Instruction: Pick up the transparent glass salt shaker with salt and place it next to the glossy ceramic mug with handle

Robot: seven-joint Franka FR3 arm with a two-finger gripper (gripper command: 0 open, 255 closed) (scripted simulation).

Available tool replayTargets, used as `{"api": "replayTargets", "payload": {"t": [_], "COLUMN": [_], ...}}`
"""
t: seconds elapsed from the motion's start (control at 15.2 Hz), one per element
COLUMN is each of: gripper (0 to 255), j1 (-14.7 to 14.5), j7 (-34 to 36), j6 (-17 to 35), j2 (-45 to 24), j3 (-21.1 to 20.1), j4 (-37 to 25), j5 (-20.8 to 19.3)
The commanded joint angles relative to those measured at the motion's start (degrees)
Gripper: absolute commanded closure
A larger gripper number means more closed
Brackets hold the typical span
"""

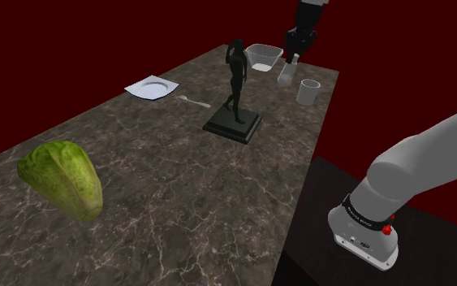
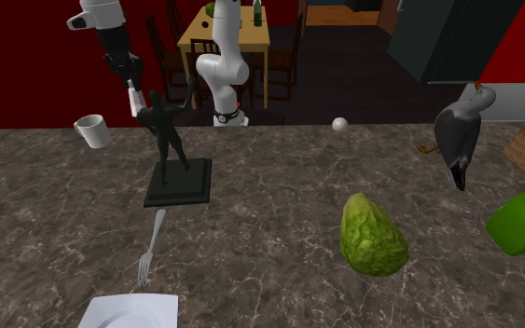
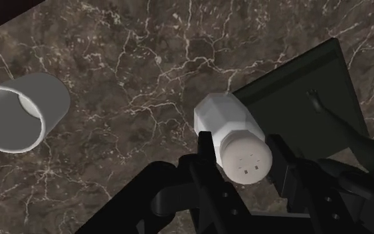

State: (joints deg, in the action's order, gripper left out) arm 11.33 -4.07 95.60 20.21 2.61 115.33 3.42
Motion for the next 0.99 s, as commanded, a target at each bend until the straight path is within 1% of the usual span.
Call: {"api": "replayTargets", "payload": {"t": [0.0, 0.2, 0.26, 0.92], "gripper": [255, 255, 255, 255], "j1": [1.0, 2.5, 3.3, 3.5], "j7": [-2.8, -7.0, -9.3, -9.7], "j6": [-0.7, -1.1, -1.3, 6.3], "j2": [0.4, 0.0, -0.5, 0.2], "j3": [1.9, 4.8, 6.4, 6.6], "j4": [-0.1, -0.7, -1.3, 7.0], "j5": [-0.7, -1.6, -2.1, -2.2]}}
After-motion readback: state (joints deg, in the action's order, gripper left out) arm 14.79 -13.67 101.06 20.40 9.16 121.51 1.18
